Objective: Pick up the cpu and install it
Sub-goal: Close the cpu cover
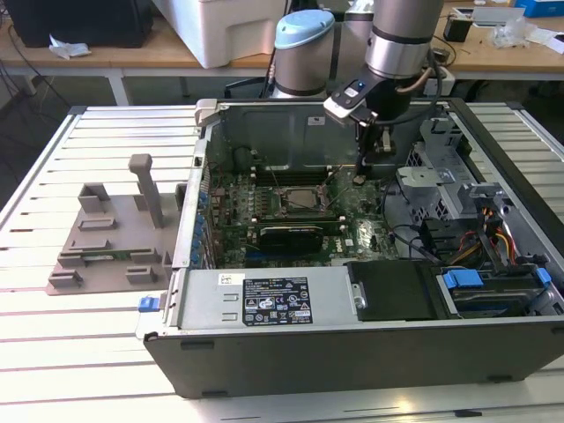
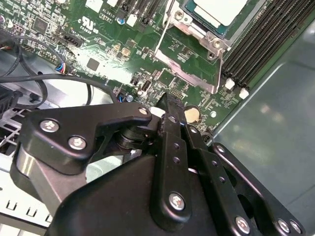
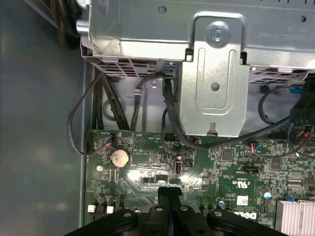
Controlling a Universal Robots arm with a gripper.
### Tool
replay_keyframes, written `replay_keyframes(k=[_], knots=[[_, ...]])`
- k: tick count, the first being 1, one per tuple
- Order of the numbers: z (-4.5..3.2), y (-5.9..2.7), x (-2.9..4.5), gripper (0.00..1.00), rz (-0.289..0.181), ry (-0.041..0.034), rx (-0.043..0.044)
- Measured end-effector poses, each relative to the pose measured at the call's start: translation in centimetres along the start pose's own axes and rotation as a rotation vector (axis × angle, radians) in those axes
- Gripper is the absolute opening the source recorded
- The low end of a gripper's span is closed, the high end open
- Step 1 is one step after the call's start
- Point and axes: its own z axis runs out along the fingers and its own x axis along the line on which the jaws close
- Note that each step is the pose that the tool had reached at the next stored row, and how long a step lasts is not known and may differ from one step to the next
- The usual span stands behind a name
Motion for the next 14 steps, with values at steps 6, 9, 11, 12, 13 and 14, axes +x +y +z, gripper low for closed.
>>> replay_keyframes(k=[6, 9, 11, 12, 13, 14], knots=[[0.58, -0.60, 0.05, 0.11, 0.000, 0.0001, 0.0000], [0.62, -1.05, 0.06, 0.11, 0.000, 0.0001, 0.0000], [0.67, -1.71, 0.09, 0.11, 0.000, 0.0001, 0.0000], [0.69, -2.04, 0.10, 0.11, 0.000, 0.0001, 0.0000], [0.71, -2.22, 0.11, 0.11, 0.000, 0.0001, 0.0000], [0.72, -2.42, 0.11, 0.11, 0.000, 0.0001, 0.0000]])
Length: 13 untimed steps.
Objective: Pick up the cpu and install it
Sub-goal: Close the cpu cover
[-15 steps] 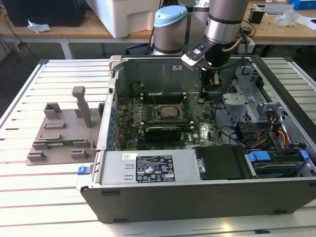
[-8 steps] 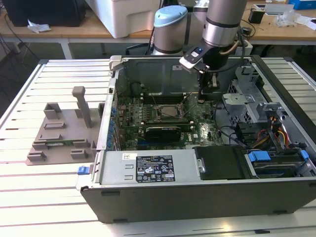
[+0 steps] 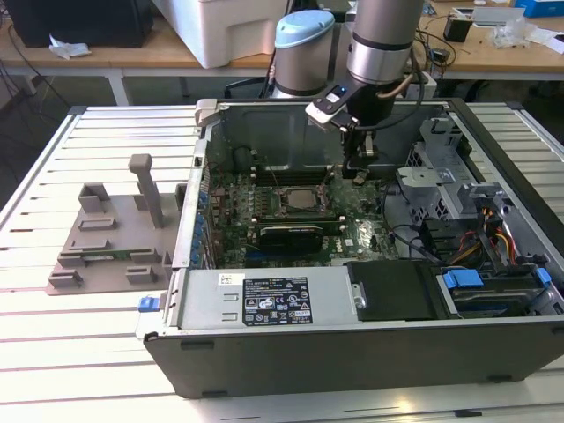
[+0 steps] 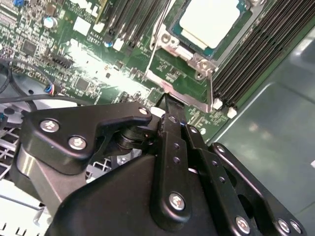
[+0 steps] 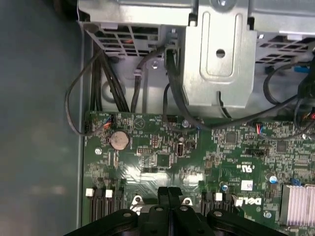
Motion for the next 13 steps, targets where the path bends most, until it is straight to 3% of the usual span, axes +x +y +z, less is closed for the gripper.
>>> replay_keyframes(k=[13], knots=[[0.10, -1.23, 0.05, 0.11, 0.000, 0.0000, -0.0001]])
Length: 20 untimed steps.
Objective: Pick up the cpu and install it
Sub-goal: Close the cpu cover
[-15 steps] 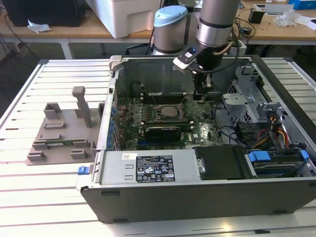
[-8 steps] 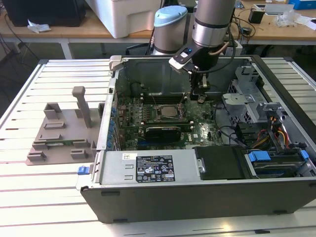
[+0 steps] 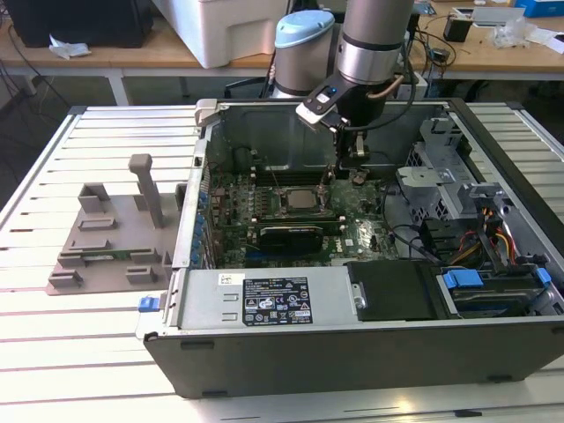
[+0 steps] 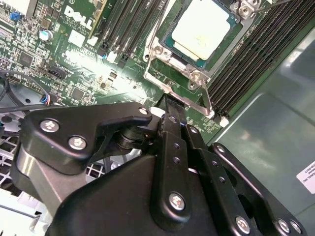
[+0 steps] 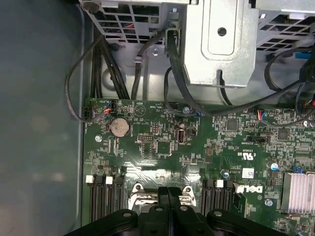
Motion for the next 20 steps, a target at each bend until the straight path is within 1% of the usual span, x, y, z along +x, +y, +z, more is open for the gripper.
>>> replay_keyframes(k=[10, 16, 20], knots=[[0.08, -1.18, 0.04, 0.11, 0.000, 0.0000, 0.0000], [0.11, -1.74, 0.07, 0.11, 0.000, 0.0000, 0.0000], [0.28, -2.57, 0.11, 0.11, 0.000, 0.0000, 0.0000]])
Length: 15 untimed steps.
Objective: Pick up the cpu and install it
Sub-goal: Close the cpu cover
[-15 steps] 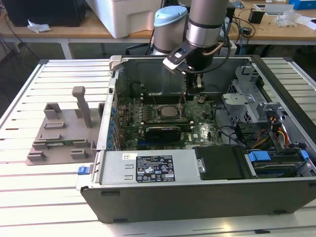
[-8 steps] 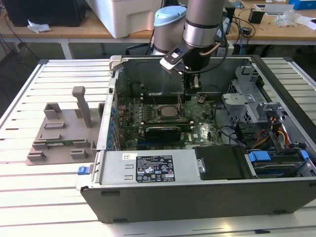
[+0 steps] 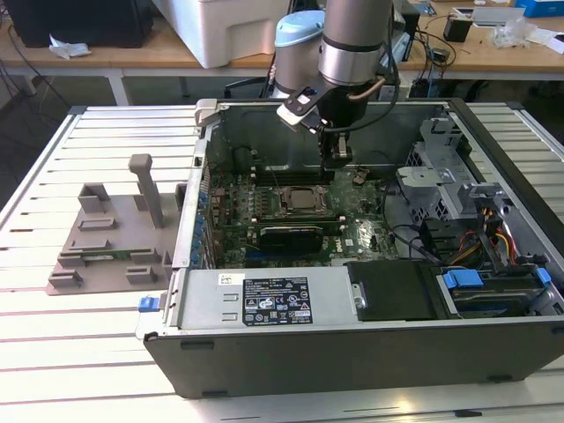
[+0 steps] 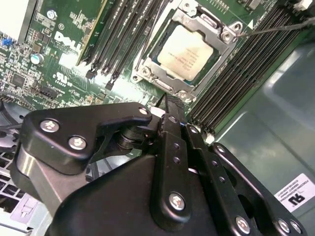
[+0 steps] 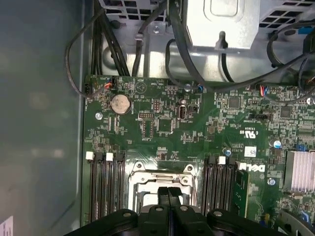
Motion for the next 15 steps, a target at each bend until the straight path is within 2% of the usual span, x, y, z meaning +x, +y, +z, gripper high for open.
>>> replay_keyframes(k=[4, 7, 10, 15], knots=[[0.27, -0.50, 0.02, 0.11, 0.000, 0.0000, 0.0000], [0.81, -1.14, 0.05, 0.11, 0.000, 0.0001, -0.0001], [1.63, -2.43, 0.11, 0.11, 0.000, 0.0000, 0.0000], [2.69, -4.03, 0.18, 0.11, 0.000, 0.0000, 0.0000]])
